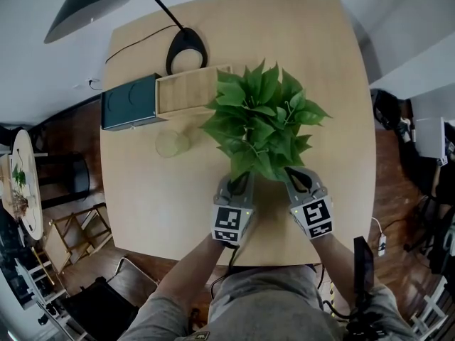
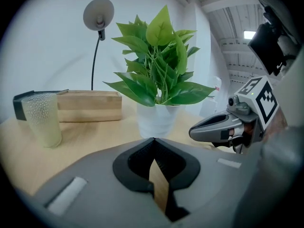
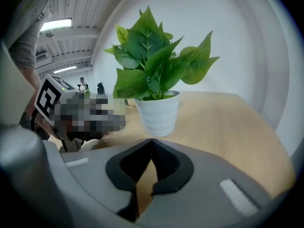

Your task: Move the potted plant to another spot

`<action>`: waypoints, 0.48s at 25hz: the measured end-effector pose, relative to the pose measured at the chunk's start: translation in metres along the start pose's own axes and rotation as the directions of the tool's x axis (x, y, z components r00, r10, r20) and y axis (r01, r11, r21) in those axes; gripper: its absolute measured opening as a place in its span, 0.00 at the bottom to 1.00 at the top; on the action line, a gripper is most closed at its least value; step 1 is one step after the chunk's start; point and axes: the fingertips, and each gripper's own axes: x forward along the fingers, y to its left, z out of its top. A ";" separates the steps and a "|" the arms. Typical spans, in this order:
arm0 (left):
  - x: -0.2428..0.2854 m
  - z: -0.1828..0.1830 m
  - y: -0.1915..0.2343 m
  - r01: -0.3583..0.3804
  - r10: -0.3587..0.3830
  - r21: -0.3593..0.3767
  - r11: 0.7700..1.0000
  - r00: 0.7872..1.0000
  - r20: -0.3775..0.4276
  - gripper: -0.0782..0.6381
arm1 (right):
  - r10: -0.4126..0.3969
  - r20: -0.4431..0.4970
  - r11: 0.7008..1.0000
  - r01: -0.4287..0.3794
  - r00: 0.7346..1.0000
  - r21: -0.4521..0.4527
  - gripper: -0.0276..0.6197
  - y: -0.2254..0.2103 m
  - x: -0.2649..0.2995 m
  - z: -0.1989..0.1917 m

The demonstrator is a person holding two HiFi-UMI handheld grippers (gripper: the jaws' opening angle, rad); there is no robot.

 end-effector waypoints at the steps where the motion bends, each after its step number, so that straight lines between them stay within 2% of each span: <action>1: 0.002 0.001 0.002 -0.005 0.005 0.018 1.000 1.000 -0.001 0.11 | -0.003 -0.003 1.000 0.003 1.000 -0.004 0.05 -0.003 0.001 0.000; 8: 0.015 0.009 0.017 -0.004 0.003 0.095 0.995 1.000 0.009 0.13 | 0.013 -0.007 0.996 -0.013 1.000 -0.091 0.07 -0.016 0.012 0.006; 10: 0.019 0.008 0.017 0.019 -0.019 0.102 0.995 1.000 -0.004 0.23 | 0.027 -0.015 0.994 -0.029 1.000 -0.107 0.24 -0.017 0.016 0.007; 12: 0.022 0.007 0.017 0.041 -0.039 0.121 0.992 0.999 -0.015 0.30 | 0.046 -0.022 0.991 -0.049 0.999 -0.127 0.31 -0.018 0.019 0.008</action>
